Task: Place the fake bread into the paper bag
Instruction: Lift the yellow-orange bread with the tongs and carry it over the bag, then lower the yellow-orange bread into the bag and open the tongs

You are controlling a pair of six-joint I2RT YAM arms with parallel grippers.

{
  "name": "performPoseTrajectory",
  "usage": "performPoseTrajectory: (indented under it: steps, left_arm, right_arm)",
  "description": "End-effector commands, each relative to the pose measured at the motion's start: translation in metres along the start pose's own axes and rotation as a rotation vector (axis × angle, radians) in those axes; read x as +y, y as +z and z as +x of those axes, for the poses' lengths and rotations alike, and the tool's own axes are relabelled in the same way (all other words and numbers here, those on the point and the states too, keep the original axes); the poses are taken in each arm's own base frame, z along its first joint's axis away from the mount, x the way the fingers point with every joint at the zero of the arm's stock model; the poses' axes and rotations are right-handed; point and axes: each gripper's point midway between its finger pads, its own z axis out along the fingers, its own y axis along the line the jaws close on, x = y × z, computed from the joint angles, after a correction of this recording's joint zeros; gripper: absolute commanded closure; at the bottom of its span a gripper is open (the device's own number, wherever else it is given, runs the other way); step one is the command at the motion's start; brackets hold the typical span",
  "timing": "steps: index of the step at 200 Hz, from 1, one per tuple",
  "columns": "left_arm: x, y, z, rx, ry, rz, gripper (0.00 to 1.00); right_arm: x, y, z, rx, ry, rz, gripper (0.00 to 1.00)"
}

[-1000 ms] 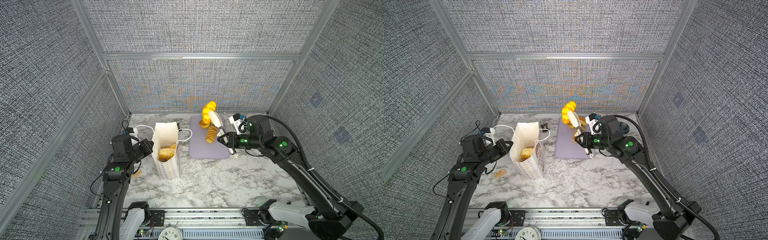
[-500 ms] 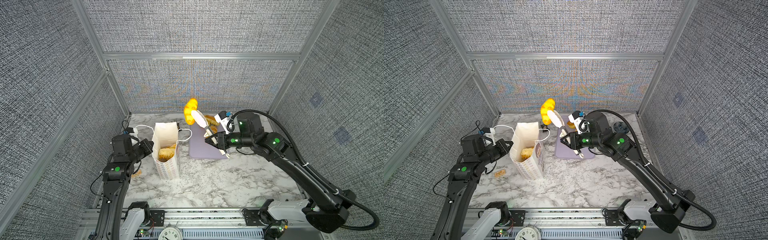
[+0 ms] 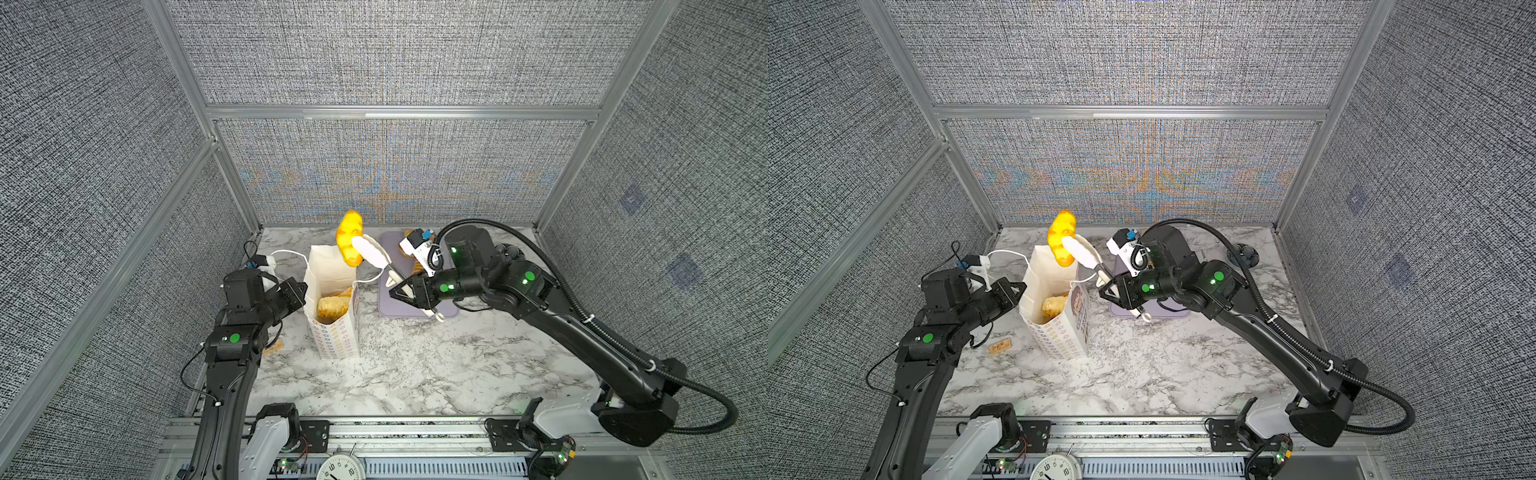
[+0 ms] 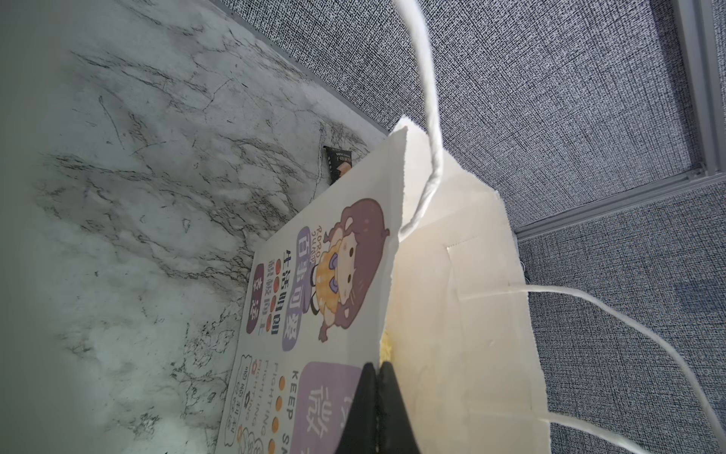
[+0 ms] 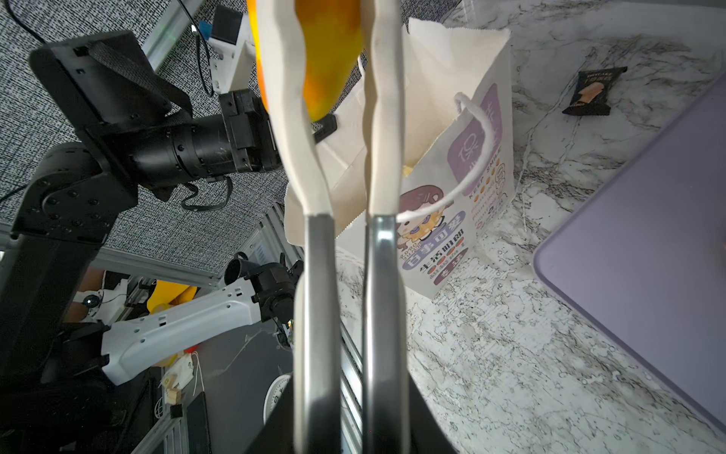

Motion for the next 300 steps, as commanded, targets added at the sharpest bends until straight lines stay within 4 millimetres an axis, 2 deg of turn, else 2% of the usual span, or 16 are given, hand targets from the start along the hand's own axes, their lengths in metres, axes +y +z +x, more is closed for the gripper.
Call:
performPoseTrajectory:
  steps: [1,93,202,265,300]
  left_arm:
    - [-0.004,-0.001,-0.004,-0.012,0.005,0.014,1.00]
    - [-0.004,0.000,-0.004,-0.011,0.003,0.015,1.00]
    - [-0.003,0.000,-0.003,-0.009,0.001,0.014,1.00]
    - [-0.003,0.000,-0.003,-0.009,0.001,0.014,1.00]
    - [-0.003,0.000,-0.003,-0.010,0.001,0.013,1.00]
  right_arm:
    - [0.004,0.002,-0.002,-0.002,-0.029,-0.006,0.70]
    - [0.014,0.019,0.008,0.058,-0.053,-0.018,0.71]
    - [0.009,0.042,0.024,0.133,-0.066,0.021,0.71]
    - [-0.001,0.052,0.036,0.187,-0.099,0.103,0.71]
    - [-0.005,0.057,0.041,0.208,-0.114,0.137,0.67]
